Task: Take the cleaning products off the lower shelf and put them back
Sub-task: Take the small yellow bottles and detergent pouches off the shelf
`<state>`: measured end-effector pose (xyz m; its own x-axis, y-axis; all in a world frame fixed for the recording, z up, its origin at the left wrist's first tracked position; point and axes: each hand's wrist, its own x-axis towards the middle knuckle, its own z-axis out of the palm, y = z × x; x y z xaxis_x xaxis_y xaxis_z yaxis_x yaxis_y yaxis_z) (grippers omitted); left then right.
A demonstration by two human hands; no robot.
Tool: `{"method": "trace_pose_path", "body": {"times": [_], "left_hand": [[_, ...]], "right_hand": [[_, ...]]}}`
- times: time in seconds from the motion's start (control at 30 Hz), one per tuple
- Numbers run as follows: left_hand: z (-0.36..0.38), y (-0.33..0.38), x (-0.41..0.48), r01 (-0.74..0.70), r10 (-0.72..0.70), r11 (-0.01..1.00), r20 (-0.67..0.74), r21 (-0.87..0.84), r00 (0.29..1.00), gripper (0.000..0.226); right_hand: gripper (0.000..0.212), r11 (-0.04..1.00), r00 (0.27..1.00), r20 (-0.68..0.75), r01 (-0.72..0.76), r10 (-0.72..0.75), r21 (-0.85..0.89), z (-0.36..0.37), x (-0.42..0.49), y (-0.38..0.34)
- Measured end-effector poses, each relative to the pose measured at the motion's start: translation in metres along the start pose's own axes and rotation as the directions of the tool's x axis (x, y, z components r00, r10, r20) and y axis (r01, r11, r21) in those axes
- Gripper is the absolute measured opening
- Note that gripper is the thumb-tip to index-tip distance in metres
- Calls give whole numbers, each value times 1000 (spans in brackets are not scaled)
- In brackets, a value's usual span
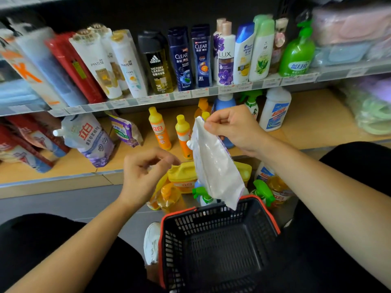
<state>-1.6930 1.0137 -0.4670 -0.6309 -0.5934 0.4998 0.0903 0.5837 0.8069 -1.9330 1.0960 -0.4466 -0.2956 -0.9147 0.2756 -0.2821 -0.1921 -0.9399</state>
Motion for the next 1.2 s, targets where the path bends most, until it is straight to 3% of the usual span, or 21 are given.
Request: {"method": "trace_pose_path", "body": {"times": [0.07, 0.13, 0.2, 0.27, 0.3, 0.37, 0.43, 0.47, 0.57, 0.7, 0.83, 0.97, 1.1, 1.2], "left_hand": [[-9, -18, 10, 211, -209, 976, -35, 45, 977, 13], [-15, -41, 17, 377, -379, 914, -13, 150, 925, 31], [-19, -61, 20, 434, -465, 861, 63, 266, 883, 60], [-21, -80, 19, 438, -518, 827, 177, 353, 837, 75], [-22, -88, 17, 415, -531, 822, 263, 389, 806, 74], [-23, -101, 12, 337, -524, 836, 449, 432, 724, 47], [-25, -108, 5, 288, -518, 841, 526, 458, 675, 11], [-27, -109, 4, 280, -518, 840, 534, 465, 668, 11], [-35, -109, 6, 270, -508, 838, 499, 474, 702, 17], [-56, -101, 16, 303, -482, 828, 325, 471, 813, 8], [-77, -88, 23, 251, -370, 839, 167, 483, 914, 7], [-91, -70, 28, 219, -250, 888, 24, 404, 968, 12], [-100, -48, 39, 124, -134, 902, -4, 412, 991, 15], [-104, -37, 51, 74, -114, 846, 42, 528, 993, 20]], "right_hand": [[26, 999, 999, 38, 38, -36, -37, -3, 0, -2], [25, 995, 995, 82, 62, -56, -73, -7, 0, -6], [21, 990, 990, 120, 87, -74, -111, -10, 0, -8], [18, 981, 983, 156, 121, -97, -152, -12, 0, -11], [17, 978, 980, 169, 131, -104, -161, -13, 0, -12], [16, 979, 976, 195, 132, -101, -157, -15, 0, -12], [15, 980, 971, 222, 124, -88, -157, -16, -2, -10], [15, 980, 969, 233, 118, -78, -159, -16, -3, -9], [16, 988, 966, 259, 64, -26, -138, -25, -4, -5], [17, 989, 955, 285, -40, 81, -146, -45, -3, 7], [20, 967, 961, 238, -82, 141, -242, -50, 0, 28], [30, 953, 962, 182, -154, 205, -261, -50, 9, 49], [28, 929, 928, 211, -243, 306, -279, -35, 13, 71], [22, 909, 905, 262, -239, 336, -340, -9, 15, 82]]}}
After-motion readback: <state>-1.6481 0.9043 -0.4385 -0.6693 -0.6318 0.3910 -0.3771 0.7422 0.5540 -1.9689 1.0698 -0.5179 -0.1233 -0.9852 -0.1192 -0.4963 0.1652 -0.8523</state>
